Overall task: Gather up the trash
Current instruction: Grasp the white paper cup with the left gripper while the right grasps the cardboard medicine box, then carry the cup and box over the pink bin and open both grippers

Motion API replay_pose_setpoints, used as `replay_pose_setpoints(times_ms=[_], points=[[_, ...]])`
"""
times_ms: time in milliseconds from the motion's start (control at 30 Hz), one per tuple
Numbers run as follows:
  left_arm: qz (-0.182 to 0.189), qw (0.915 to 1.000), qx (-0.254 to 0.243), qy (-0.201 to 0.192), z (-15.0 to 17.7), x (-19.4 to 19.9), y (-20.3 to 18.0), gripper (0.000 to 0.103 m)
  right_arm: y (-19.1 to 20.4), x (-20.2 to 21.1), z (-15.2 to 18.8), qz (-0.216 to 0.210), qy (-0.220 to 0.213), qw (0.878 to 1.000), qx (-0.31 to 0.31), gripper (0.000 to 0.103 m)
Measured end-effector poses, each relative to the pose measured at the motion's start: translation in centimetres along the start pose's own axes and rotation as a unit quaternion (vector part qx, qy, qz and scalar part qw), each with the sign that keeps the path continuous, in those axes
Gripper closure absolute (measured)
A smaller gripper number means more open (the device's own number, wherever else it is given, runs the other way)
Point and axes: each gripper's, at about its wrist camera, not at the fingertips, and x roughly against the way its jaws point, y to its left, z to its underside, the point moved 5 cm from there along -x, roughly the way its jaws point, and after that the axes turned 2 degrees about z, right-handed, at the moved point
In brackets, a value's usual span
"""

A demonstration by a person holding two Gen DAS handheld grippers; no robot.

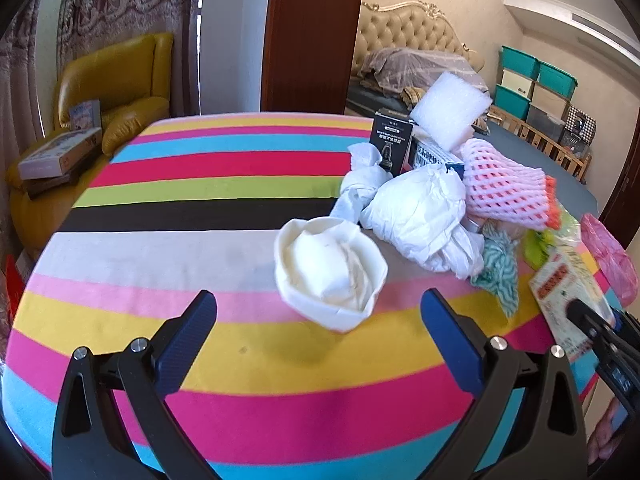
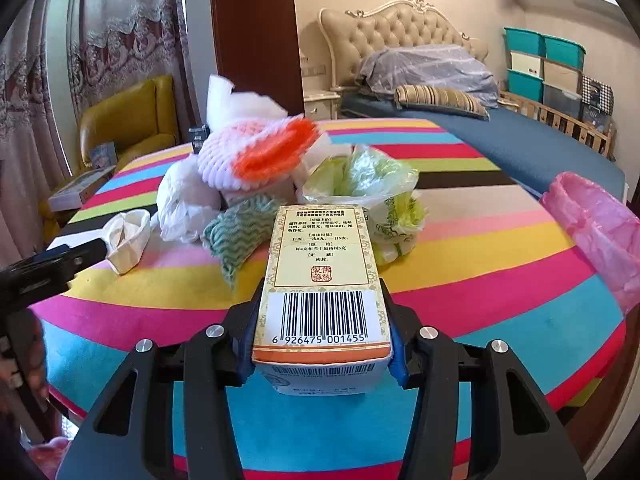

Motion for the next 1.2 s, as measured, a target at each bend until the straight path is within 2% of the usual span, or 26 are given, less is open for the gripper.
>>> replay_pose_setpoints(times_ms=[267,333,400,467,667,900,1200], points=[[-0.02,0.9993,-0.01,0.028,-1.9,-3.8,-1.8,0.005,-1.9,2.2,-1.3,-0.018,-0.044,0.999,-0.002,0.055],[-0.011,0.9988,-0.009,0.046,-2.2,-4.7,-2.1,0.012,-2.5,2.1,-1.6,-0.016,-0.047,0.999,-0.008,0.055],[-0.014,0.9981,-0.015,0.058,-2.3,-5.3,-2.2,0.035,-3.0,1.9,-1.8,-0.016,-0.045,0.999,-0.017,0.055],[-0.009,0.9981,-0.013,0.059,-2.4,-5.4,-2.0,0.039,-3.4,1.6,-1.9,-0.016,-0.042,0.999,-0.027,0.055],[-0.009,0.9992,-0.039,0.004,-3.0,-3.3,-1.9,0.044,-3.4,1.1,-2.2,-0.025,-0.044,0.998,-0.036,0.055],[0.033,0.9949,-0.041,-0.086,-5.7,0.3,-2.9,0.044,-3.3,2.3,-3.1,-0.02,-0.072,0.996,-0.038,0.055],[0.104,0.9836,-0.09,-0.117,-6.5,1.4,-8.9,0.043,-6.5,3.2,-3.7,0.015,-0.09,0.994,-0.064,0.055]])
